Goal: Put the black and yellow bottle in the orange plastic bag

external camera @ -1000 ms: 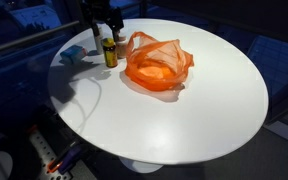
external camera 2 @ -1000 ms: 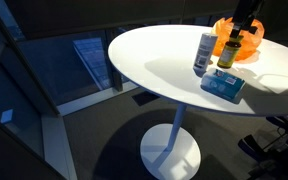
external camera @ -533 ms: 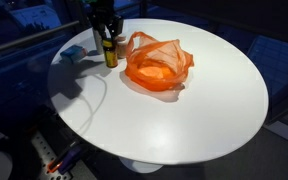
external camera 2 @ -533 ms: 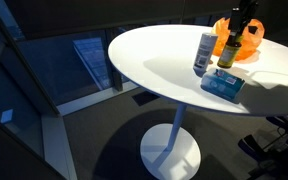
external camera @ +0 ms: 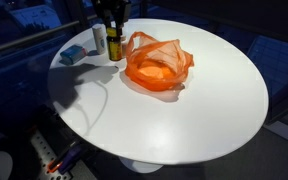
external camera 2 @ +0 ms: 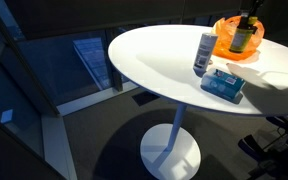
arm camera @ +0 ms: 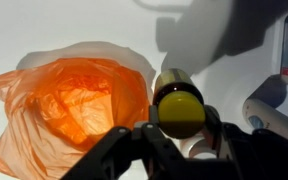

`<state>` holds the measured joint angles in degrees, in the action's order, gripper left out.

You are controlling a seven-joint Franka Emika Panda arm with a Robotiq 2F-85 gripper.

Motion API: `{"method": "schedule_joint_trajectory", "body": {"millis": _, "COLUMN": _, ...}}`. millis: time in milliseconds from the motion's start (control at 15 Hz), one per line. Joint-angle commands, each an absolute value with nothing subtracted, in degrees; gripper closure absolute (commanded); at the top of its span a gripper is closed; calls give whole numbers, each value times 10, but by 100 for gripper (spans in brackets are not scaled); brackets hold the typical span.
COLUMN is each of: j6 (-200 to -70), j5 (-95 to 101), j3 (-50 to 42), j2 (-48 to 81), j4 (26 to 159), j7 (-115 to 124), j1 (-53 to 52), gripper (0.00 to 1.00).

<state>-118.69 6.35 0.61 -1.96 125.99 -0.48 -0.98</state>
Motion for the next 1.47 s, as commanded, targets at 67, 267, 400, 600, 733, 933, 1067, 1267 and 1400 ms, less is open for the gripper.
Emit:
{"method": "schedule_joint_trajectory", "body": {"millis": 67, "j6": -1118, "j5": 51, "j3": -17, "j2": -46, "j4": 1209, "j7": -42, "j1": 12, "gripper": 80}}
{"method": "schedule_joint_trajectory", "body": {"millis": 267, "j6": -1089, "j5": 45, "j3": -33, "j2": -52, "j4": 1173, "j7": -58, "j1": 26, "gripper": 80}}
{"method": "schedule_joint_trajectory", "body": {"millis": 400, "j6": -1078, "j5": 41, "j3": -44, "j2": -45, "j4": 1148, "j7": -63, "j1": 34, "gripper": 80}}
{"method": "schedule_joint_trajectory", "body": {"millis": 600, "j6": -1076, "j5": 31, "j3": -57, "j2": -28, "j4": 1118, "j7": -66, "j1": 45, "gripper": 80}}
{"method": "schedule_joint_trajectory", "body": {"millis": 733, "j6": -1084, "j5": 24, "j3": -64, "j2": -11, "j4": 1104, "j7": -66, "j1": 51, "gripper": 80}}
{"method": "schedule_joint_trajectory", "body": {"millis": 933, "j6": -1096, "j5": 21, "j3": -72, "j2": 21, "j4": 1083, "j7": -60, "j1": 61, "gripper": 80}}
{"method": "schedule_joint_trajectory", "body": {"millis": 1067, "j6": -1102, "j5": 21, "j3": -76, "j2": 46, "j4": 1069, "j7": -58, "j1": 68, "gripper": 80}}
{"method": "schedule_joint_trajectory", "body": {"millis": 1267, "j6": -1115, "j5": 23, "j3": -81, "j2": 88, "j4": 1047, "j7": -55, "j1": 78, "gripper": 80}}
{"method": "schedule_joint_trajectory", "body": {"millis": 1400, "j6": -1125, "j5": 22, "j3": -83, "j2": 112, "j4": 1034, "j7": -55, "j1": 85, "gripper": 80}}
